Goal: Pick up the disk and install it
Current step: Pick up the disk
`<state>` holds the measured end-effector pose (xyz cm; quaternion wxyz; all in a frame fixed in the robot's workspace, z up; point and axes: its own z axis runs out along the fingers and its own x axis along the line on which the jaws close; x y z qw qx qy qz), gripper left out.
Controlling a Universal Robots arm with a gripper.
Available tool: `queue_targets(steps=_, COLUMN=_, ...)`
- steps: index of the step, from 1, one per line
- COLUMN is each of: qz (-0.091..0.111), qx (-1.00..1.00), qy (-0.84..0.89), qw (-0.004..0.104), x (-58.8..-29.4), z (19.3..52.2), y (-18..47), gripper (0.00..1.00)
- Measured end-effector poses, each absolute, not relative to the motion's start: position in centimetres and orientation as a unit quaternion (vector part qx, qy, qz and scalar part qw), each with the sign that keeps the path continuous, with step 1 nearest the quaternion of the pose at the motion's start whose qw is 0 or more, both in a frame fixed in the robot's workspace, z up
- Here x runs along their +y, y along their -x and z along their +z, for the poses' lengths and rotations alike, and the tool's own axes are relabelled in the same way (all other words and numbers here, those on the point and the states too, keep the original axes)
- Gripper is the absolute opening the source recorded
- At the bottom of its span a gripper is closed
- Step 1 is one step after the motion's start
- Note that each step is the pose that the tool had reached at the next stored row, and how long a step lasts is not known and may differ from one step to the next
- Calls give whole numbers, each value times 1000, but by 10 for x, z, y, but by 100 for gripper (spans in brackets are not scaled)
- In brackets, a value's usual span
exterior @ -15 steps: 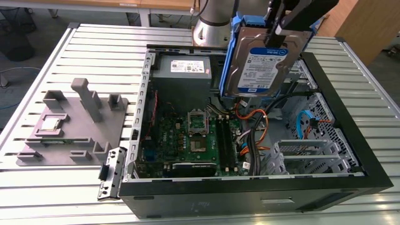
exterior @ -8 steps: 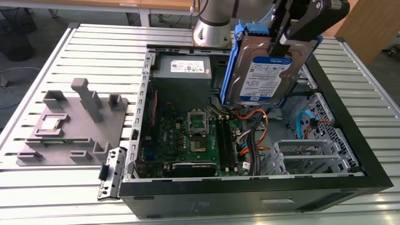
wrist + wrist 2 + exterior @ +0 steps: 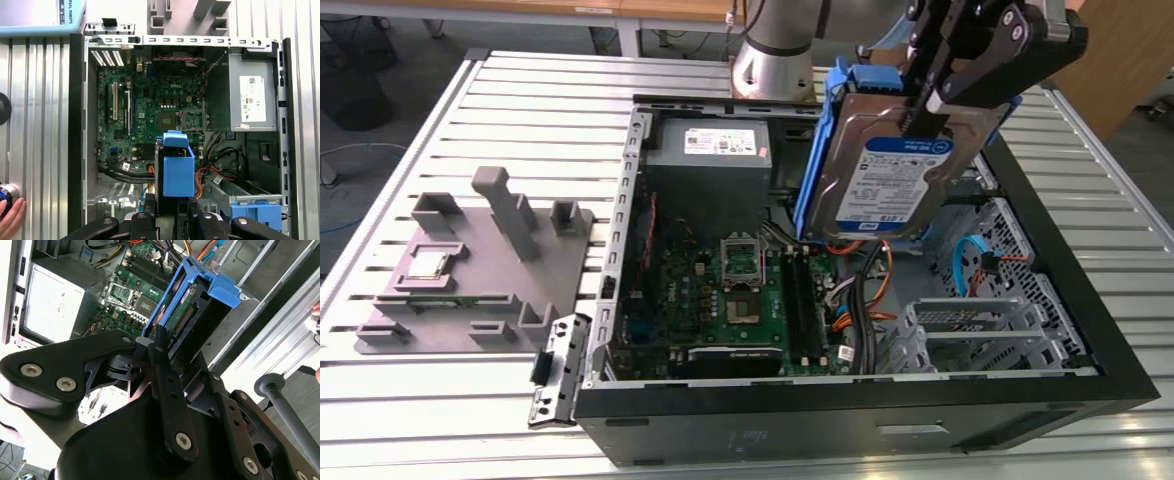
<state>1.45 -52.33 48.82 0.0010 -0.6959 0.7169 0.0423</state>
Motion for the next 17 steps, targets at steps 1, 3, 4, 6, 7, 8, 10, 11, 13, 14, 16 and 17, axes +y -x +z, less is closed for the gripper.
queue_targets(steps=1, qz=42, qx=717, qy=696, qw=1, x=-523, z=488, y=-15, gripper=35)
queue_targets(steps=3, qz=42, qx=717, qy=696, qw=1, x=-524, z=488, y=-15, gripper=35)
queue_targets(steps=4, qz=42, qx=717, qy=696, qw=1, x=-524, z=488, y=-15, gripper=35)
queue_targets(steps=6, qz=42, qx=717, qy=696, qw=1, x=-524, z=488, y=-15, gripper=35)
queue_targets(steps=7, qz=42, qx=717, qy=696, qw=1, x=-524, z=488, y=-15, gripper=35)
queue_targets(steps=8, qz=42, qx=717, qy=696, qw=1, x=-525, z=488, y=-15, gripper=35)
queue_targets(steps=10, qz=42, qx=717, qy=696, qw=1, x=-526, z=488, y=-15, gripper=35)
queue_targets(steps=11, qz=42, qx=717, qy=696, qw=1, x=-527, z=488, y=-15, gripper=35)
queue_targets(steps=13, qz=42, qx=717, qy=696, qw=1, x=-528, z=488, y=-15, gripper=35)
queue_targets(steps=14, qz=42, qx=717, qy=696, qw=1, x=-528, z=488, y=-15, gripper=35)
queue_targets(steps=16, qz=42, qx=717, qy=696, qw=1, x=-529, z=488, y=-15, gripper=35)
queue_targets(steps=17, qz=42, qx=717, qy=696, qw=1, x=-530, z=488, y=-15, gripper=35)
